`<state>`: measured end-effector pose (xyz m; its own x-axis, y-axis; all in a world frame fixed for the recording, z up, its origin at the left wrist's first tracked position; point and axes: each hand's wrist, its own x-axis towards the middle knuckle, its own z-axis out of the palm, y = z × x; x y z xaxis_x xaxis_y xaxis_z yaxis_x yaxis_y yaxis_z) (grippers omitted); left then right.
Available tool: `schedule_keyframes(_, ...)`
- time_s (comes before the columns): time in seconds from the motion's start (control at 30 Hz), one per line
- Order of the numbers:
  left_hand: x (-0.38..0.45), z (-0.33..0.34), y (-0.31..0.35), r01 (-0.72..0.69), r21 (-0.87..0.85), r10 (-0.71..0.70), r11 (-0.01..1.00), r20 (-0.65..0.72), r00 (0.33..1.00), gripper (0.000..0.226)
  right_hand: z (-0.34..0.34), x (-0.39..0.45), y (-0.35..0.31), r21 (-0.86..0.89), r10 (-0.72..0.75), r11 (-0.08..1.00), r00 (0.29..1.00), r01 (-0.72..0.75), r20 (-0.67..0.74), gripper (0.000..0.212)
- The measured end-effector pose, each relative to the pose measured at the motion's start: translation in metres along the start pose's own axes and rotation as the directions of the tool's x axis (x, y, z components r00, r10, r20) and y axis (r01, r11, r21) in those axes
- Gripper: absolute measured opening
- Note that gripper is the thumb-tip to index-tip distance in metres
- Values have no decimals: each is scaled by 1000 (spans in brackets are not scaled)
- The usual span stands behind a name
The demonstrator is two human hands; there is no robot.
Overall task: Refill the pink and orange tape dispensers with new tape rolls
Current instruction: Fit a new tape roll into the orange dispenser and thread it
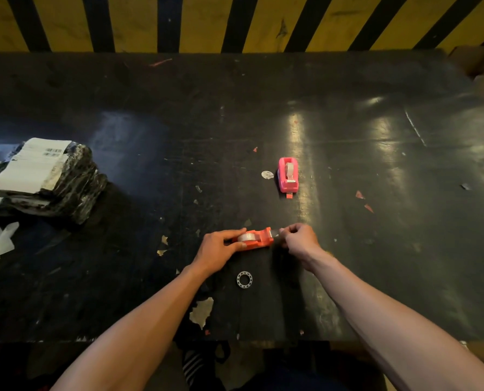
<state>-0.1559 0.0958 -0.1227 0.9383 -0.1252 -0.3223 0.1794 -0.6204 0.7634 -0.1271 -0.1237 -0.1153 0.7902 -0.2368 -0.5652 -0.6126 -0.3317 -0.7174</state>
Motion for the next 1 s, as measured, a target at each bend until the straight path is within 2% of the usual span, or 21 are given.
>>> schedule_keyframes(0.33,-1,0,1,44,-6,-44,999,23,999,50,5,9,-2,92,137,985,988,-143,67,8)
schedule_keyframes(0.57,-1,4,3,61,-4,-61,998,-1,998,50,17,3,-1,22,179,983,979,-182,96,13)
schedule_keyframes(0.77,-1,7,2,61,-12,-61,998,-14,998,50,20,-2,-3,-18,181,983,983,-180,36,9)
schedule_keyframes(0.83,-1,7,2,57,-8,-58,998,-10,998,50,19,-5,-2,-53,147,988,987,-144,57,9)
schedule_keyframes(0.9,-1,6,1,44,-6,-44,999,-5,999,50,20,-8,1,-110,67,992,993,-56,93,24)
schedule_keyframes(1.0,0,6,-1,34,2,-34,999,3,999,51,17,-12,7,-248,-179,945,971,215,158,51)
